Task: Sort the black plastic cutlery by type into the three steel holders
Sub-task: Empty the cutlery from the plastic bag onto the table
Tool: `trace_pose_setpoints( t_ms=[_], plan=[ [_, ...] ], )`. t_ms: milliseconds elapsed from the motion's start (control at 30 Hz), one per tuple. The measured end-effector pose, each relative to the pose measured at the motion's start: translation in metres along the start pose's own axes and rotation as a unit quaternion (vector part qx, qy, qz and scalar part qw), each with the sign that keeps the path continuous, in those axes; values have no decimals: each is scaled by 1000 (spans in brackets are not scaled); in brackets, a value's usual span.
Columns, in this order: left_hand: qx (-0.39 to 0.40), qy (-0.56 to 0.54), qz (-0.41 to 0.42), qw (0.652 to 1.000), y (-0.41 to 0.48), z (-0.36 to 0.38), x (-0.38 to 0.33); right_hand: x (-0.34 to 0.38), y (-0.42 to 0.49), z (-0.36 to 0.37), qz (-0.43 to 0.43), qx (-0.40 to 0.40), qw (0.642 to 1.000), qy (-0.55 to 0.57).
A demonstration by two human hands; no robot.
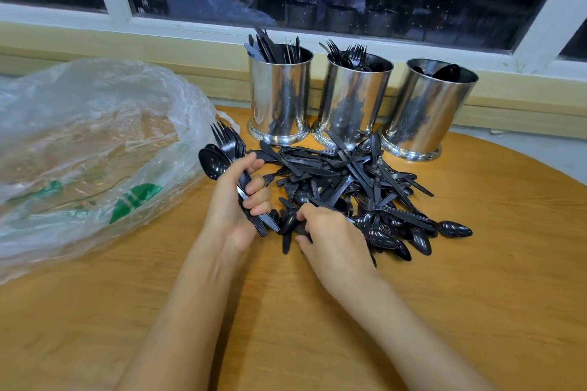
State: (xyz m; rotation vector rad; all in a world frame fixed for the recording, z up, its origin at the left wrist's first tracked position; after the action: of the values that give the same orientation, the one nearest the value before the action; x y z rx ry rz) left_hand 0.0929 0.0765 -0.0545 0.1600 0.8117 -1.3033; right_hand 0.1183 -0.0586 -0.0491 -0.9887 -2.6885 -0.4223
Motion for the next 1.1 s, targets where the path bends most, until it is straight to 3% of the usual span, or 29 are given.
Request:
trace_pose_setpoints(
  t_ms=[333, 600, 800, 900, 1100],
  plan=[
    [-12, 16, -1, 1000, 1, 2, 4, -39, 11, -22, 72, -67, 974, 202],
    [-21, 32, 2, 999, 2, 2, 8, -68, 10, -53, 99, -220, 878, 414],
    [-11, 46, 4, 999, 2, 5, 10, -73, 4, -61, 115, -286, 825, 473],
    [-6, 43, 1, 999, 2, 5, 10, -78, 3, -56, 138, -261, 837, 460],
    [-4, 46, -2, 999, 3, 5, 10, -89, 3, -50, 115, -204, 947, 219]
  ],
)
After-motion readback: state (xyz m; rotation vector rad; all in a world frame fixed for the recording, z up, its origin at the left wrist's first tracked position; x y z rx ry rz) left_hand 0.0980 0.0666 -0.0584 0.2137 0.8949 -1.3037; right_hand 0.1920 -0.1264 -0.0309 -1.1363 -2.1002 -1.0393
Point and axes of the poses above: each hand's wrist, its own y-axis towards the middle knuckle, its own z-axis out of the palm, x = y × z, the point moved 5 cm from there along y, towards the middle knuckle, and after that the axes turned 8 degrees about -z, right-handed, at the moved point
